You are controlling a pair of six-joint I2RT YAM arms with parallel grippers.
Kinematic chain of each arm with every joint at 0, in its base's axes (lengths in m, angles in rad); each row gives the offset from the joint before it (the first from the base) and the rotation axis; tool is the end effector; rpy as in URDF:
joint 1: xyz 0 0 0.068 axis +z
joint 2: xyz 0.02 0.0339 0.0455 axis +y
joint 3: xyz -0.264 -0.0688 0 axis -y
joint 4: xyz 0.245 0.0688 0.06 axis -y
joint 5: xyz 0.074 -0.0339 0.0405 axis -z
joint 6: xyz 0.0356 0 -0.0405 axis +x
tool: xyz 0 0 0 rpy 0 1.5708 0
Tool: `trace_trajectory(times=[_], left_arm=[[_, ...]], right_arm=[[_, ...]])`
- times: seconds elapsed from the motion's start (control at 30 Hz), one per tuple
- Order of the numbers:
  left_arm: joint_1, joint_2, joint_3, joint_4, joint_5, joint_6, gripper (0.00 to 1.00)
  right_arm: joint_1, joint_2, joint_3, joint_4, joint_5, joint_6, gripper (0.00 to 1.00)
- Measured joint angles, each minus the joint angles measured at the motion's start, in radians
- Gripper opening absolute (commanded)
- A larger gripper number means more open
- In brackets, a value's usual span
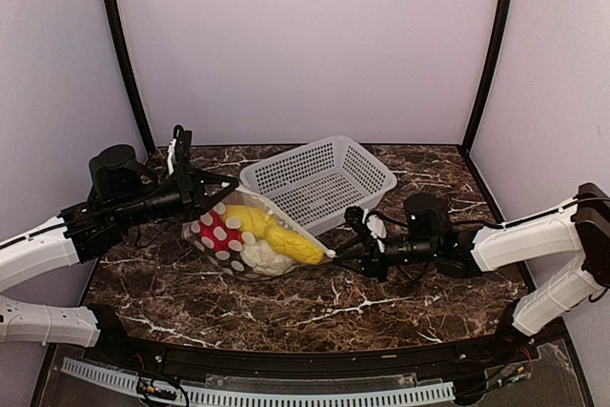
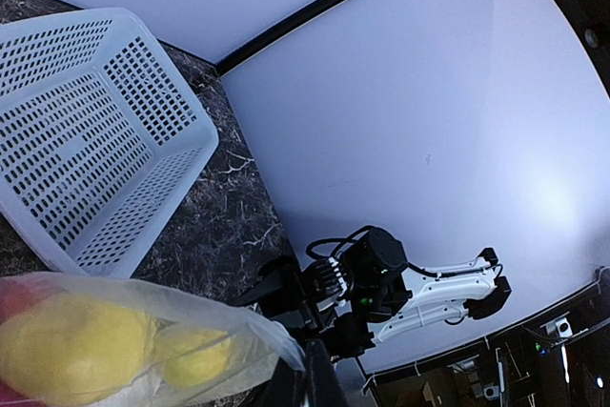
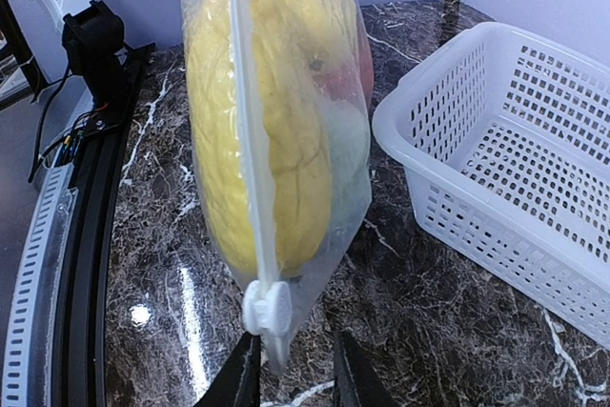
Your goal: Open the zip-top bag and remove the fake food
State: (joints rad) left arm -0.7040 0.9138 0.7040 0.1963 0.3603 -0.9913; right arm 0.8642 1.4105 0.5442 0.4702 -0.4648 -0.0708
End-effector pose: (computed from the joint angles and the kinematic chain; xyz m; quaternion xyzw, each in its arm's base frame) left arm 0.1582 -0.1508 0.3288 0.0243 0.7111 -0.6024 0.3616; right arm 0.1696 0.2232 0.1855 -0.4790 0.6656 0.3852 0.4233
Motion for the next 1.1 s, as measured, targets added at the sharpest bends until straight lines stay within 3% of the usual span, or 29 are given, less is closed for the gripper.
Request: trace_trajectory(times=[0.4,0.57,0.8,0.83,0.97,1.03,1.1], left_arm=[[0.000,0.000,-0.004,0.013,0.002,-0.001,0.01],[0.000,0.000,-0.006,0.016,0.003,-0.001,0.01],[0.002,0.000,-0.008,0.018,0.003,0.000,0.01],[0.003,0.000,-0.010,0.018,0.002,0.003,0.05],[0.006,-0.015,-0.011,0.003,-0.007,0.080,0.52],[0.006,-0.046,-0.004,-0.039,-0.021,0.160,0.67],[0.006,-0.070,0.017,-0.084,-0.043,0.246,0.76]], right_arm=[[0.016,0.024,0.015,-0.001,0.012,-0.025,0.17],[0.020,0.024,0.023,-0.003,0.018,-0.027,0.00],[0.021,0.023,0.049,-0.066,0.035,-0.040,0.00],[0.021,0.018,0.052,-0.077,0.037,-0.040,0.00],[0.023,-0.037,0.072,-0.173,0.040,-0.040,0.00],[0.024,-0.067,0.103,-0.241,0.039,-0.041,0.00],[0.025,-0.087,0.145,-0.301,0.037,-0.045,0.00]])
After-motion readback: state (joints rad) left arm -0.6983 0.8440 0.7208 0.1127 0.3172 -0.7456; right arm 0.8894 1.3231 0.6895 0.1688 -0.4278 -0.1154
